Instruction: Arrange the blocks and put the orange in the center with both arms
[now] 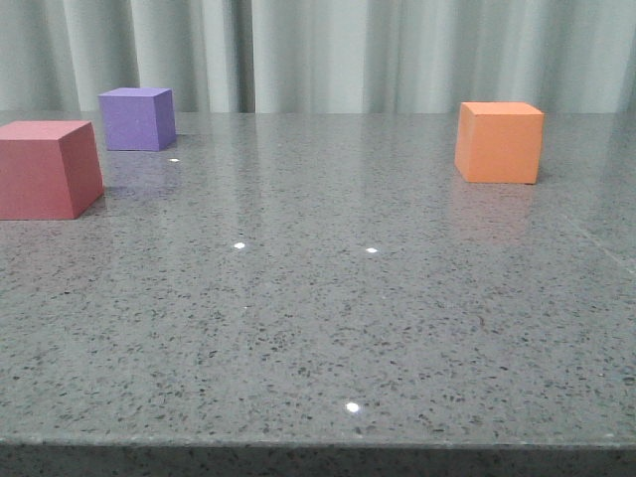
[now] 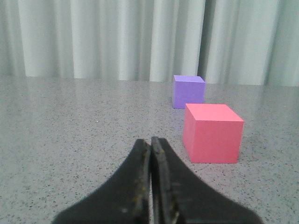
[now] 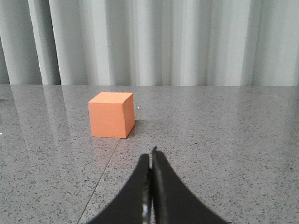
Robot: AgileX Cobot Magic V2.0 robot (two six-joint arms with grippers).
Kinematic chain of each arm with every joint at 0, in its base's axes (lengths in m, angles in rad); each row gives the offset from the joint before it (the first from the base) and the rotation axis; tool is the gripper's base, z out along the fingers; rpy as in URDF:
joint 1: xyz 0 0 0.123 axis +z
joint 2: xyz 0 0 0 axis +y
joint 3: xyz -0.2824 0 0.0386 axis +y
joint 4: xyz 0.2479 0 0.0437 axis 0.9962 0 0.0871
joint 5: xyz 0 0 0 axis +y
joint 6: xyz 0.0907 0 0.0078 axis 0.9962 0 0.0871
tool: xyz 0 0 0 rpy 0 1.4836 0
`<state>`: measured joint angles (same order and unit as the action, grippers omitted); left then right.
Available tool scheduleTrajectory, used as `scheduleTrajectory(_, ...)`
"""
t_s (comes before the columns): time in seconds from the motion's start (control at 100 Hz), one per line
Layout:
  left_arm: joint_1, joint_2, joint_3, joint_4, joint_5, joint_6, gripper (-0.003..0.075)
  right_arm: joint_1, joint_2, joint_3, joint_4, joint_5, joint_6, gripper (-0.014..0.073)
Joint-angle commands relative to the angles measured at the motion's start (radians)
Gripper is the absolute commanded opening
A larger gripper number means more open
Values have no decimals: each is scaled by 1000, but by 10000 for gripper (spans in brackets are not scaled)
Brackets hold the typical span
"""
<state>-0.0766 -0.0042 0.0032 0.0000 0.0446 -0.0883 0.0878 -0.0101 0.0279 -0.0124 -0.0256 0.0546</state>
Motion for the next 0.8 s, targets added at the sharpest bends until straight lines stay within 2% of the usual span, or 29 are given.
scheduleTrajectory(0.0,3,-36,42,0,-82,-10,-20,-6,-19,-19,2,-100,-8,-69)
scheduleTrajectory(0.16,3,-36,42,0,-82,-10,-20,-5,-19,-25,4,-97,-7,-69)
scheduleTrajectory(0.28,3,-36,42,0,-82,-10,-20,-5,-17,-76,5,-42,-7,-69)
scheduleTrajectory(0.48,3,-36,42,0,-82,-10,-20,-5,74,-276,5,176,-7,-69)
scheduleTrajectory(0.79,3,-36,42,0,-82,-10,-20,-5,445,-690,5,523,-7,-69)
